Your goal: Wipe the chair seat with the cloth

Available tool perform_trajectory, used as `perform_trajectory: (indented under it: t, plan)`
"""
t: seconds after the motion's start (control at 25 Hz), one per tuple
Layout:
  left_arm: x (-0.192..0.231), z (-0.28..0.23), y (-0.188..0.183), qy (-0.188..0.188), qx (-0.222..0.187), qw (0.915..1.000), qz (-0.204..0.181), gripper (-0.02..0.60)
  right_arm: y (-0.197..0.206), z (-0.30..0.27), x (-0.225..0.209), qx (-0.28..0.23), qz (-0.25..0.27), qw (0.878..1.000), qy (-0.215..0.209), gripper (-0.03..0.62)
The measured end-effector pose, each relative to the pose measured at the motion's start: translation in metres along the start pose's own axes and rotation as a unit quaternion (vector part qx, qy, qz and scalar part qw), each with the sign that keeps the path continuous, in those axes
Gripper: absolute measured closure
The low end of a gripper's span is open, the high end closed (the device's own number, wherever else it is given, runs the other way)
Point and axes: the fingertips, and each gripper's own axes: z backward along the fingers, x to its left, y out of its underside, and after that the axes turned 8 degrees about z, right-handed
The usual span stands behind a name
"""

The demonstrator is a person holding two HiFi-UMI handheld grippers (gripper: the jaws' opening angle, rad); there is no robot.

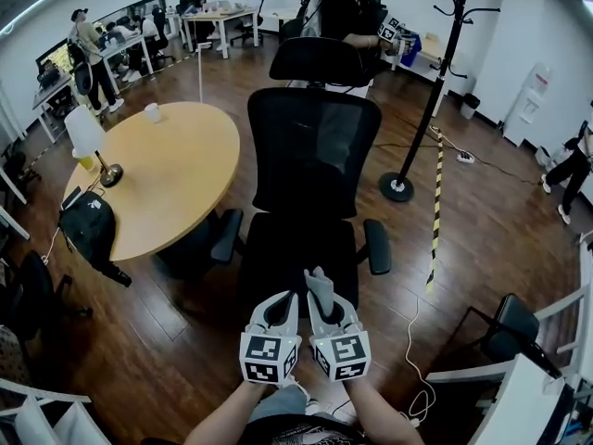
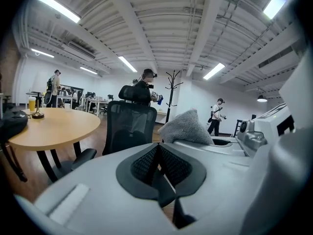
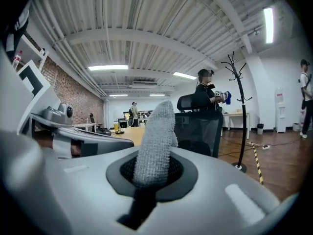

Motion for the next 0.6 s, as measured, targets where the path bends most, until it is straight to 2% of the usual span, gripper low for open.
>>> perform_trajectory:
  t: [0.32,0.6]
  plan:
    - [-0.025,0.025,-0.001,0.003,-0.004,0.9999,-0.010,0.578,-0.024,0.033,0.006,-0.025,0.012,1.000,0.002,0.582]
    - [-0.050,0.040,0.011,0.017,-0.001,0.9998,-0.008,0.578,-0.022,0.063,0.008,-0.030,0.009,0.999,0.011,0.582]
